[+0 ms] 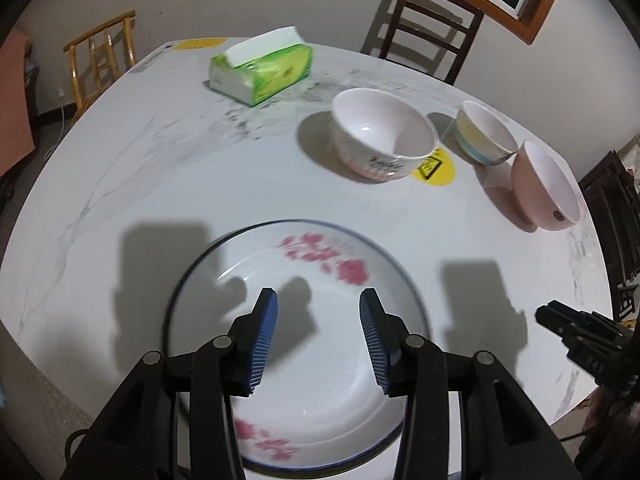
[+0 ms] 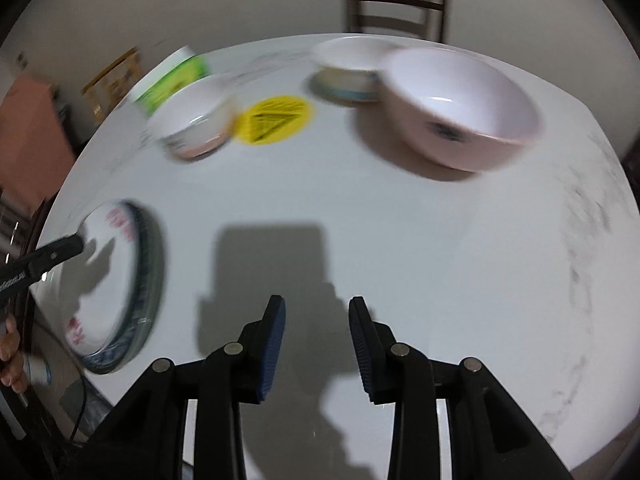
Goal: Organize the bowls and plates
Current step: 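Move both tools to the rim of the large pink bowl, then close both tools on the pink bowl rim and lift it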
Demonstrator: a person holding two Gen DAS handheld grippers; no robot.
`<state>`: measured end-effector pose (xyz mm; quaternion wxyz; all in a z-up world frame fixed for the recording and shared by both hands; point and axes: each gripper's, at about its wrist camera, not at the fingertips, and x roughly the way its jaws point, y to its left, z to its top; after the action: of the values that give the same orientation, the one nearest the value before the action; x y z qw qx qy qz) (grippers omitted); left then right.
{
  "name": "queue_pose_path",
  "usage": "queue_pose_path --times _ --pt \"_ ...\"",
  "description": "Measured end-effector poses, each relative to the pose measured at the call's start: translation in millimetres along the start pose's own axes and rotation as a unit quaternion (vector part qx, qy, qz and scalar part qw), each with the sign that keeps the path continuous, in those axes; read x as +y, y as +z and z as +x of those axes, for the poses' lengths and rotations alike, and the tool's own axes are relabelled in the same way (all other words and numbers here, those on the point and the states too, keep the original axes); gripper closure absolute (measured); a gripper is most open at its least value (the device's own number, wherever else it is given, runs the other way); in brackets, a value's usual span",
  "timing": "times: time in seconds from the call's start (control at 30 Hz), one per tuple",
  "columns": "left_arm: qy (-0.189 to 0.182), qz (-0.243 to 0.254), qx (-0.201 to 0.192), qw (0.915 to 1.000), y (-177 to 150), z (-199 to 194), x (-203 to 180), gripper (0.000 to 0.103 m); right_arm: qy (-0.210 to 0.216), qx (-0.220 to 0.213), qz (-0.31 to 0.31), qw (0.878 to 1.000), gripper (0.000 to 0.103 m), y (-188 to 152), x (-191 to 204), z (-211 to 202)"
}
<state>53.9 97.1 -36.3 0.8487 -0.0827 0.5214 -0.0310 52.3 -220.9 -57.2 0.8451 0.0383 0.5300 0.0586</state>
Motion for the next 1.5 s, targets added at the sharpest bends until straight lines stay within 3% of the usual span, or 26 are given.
queue_pose_path --times 0.33,0.77,1.07,1.5 --pt "-0.036 0.035 0.012 0.9987 24.3 15.7 -84.5 0.062 -0.013 -0.036 0.088 0.995 0.07 25.4 -90.7 -24.9" --pt "-0.097 0.07 0.029 0.9923 74.7 28.2 -194.3 0.052 0.009 -0.061 0.104 0.993 0.07 87.4 -132.9 -30.2" --pt "-0.112 0.025 0.051 0.9921 104.4 58.5 -225.4 0.052 0.0 -0.041 0.117 0.992 0.069 127.4 -151.6 -2.3" --pt "-0.09 0.008 0.075 0.993 115.4 109.6 -249.9 0.055 -0.025 -0.02 0.114 0.993 0.069 144.1 -162.0 37.8"
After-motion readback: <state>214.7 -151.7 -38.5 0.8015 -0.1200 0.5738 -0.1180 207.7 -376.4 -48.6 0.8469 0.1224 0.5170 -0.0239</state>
